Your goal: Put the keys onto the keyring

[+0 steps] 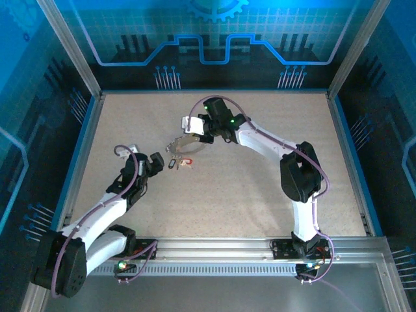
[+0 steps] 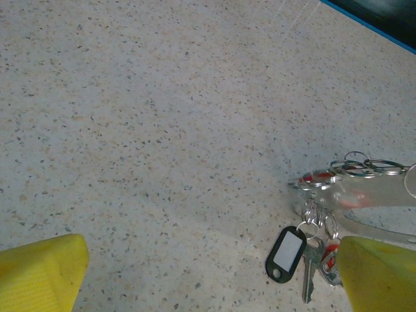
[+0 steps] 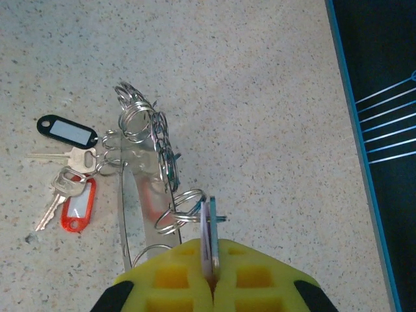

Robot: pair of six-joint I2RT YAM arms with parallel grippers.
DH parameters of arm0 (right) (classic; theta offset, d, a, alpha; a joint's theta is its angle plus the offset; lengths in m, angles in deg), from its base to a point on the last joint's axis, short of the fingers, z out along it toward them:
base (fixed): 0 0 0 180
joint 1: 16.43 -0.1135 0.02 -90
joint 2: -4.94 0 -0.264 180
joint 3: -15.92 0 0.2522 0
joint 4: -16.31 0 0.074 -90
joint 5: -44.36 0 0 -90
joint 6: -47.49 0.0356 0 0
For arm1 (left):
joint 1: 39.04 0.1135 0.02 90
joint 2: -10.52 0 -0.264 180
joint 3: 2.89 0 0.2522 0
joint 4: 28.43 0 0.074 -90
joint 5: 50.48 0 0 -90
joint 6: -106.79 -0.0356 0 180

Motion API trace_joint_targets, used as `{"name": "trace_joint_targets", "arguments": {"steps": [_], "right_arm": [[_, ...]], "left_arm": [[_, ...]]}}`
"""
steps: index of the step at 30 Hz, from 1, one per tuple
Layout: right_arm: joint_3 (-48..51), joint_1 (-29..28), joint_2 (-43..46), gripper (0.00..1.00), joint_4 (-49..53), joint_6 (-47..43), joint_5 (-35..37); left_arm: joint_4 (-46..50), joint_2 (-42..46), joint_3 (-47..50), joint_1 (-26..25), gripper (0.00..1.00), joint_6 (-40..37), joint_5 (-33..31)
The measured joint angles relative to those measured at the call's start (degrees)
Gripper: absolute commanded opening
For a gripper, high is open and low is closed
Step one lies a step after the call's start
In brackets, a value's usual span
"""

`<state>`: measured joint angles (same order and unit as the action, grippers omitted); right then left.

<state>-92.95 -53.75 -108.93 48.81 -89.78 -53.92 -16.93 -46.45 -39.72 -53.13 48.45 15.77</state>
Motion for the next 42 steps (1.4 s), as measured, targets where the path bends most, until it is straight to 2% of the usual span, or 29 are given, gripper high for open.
{"name": "trace_joint_targets", "arguments": {"steps": [15,26,30,36,42], "right_arm": [[3.0,5.0,0.0,0.00,-3.2,-6.8,-8.5],[20.0,5.6,7.3,0.00,-5.9,-7.6,-11.5],[21.2,5.4,9.6,0.00,-5.4,-6.5,-11.2],[20.0,5.7,10.8,0.00,-1.4,-6.1,-9.0],[19.8,6.3,10.6,0.00,4.7,-6.4,-5.4]], "left_arm": [[-1.1,0.8,3.0,0.1,0.99,3.2,3.1],[-2.3,1.2,3.0,0.1,0.98,2.5,5.0],[-6.2,-0.1,3.0,0.1,0.94,0.9,9.4],[-12.6,-3.9,3.0,0.1,0.94,-1.3,18.3],[-13.8,-6.6,3.0,0.1,0.96,-3.3,21.2]]}}
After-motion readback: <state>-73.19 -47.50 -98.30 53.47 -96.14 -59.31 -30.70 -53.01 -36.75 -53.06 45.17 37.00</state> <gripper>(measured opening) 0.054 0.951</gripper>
